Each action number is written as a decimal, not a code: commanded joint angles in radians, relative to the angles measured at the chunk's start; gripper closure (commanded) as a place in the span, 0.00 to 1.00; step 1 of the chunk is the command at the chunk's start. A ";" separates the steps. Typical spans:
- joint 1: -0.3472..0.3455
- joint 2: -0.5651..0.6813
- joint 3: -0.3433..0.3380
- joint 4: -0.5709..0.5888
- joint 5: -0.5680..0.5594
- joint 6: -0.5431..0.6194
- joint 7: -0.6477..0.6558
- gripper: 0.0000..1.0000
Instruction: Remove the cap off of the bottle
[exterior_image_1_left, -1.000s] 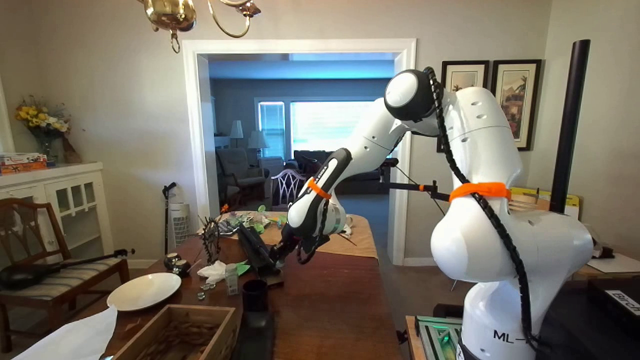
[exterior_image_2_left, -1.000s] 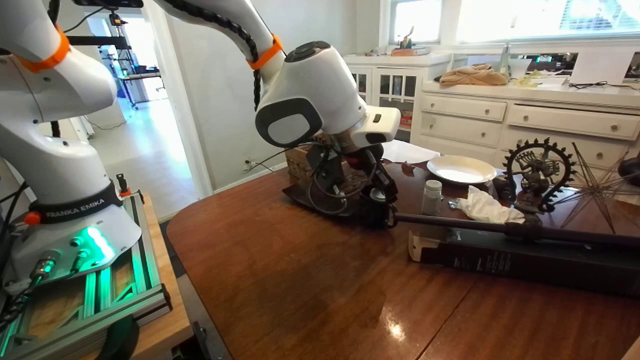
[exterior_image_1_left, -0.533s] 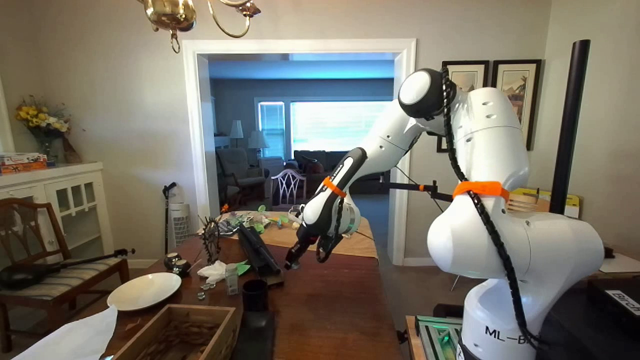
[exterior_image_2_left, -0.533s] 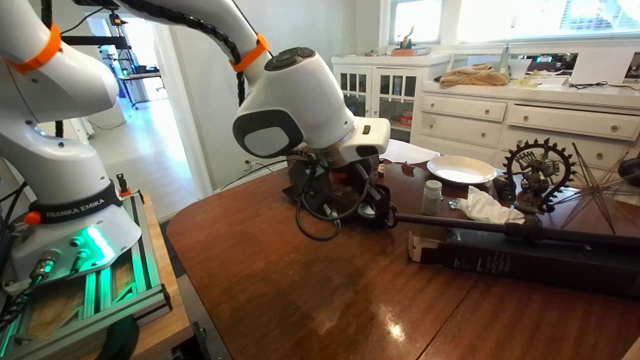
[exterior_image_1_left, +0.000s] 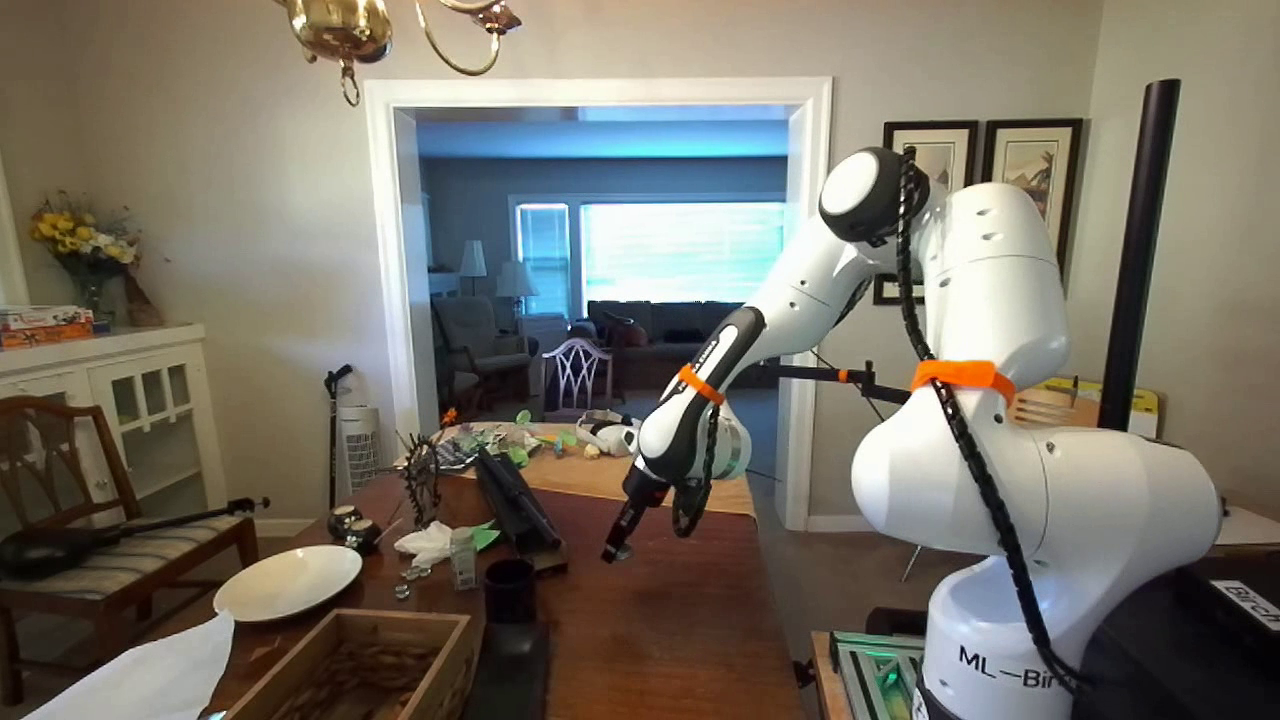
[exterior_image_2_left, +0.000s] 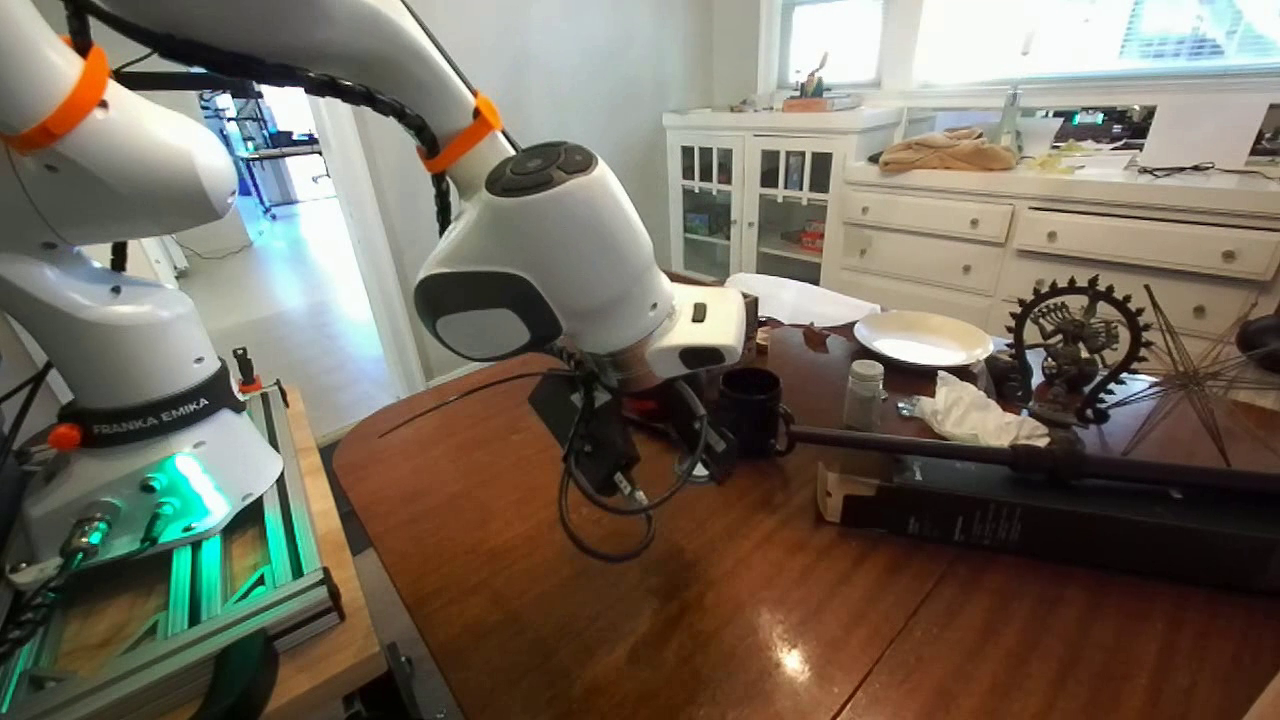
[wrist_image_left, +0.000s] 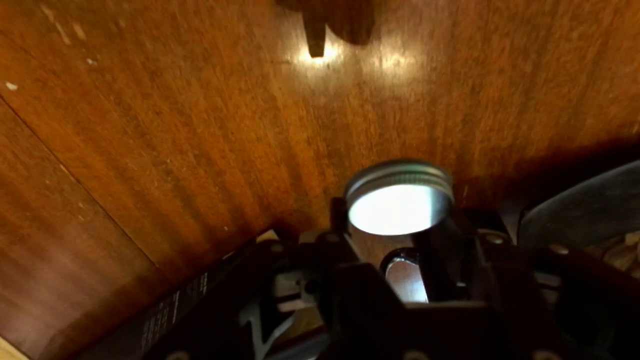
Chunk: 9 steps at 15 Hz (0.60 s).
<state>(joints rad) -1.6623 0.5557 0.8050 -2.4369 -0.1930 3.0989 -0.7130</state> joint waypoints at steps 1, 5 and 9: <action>0.049 -0.012 -0.081 -0.013 -0.021 -0.016 0.017 0.80; 0.119 0.001 -0.180 -0.023 -0.031 0.045 0.010 0.80; 0.214 0.002 -0.293 -0.028 -0.061 0.102 0.020 0.80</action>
<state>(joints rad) -1.5186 0.5587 0.5925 -2.4503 -0.2148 3.1480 -0.7130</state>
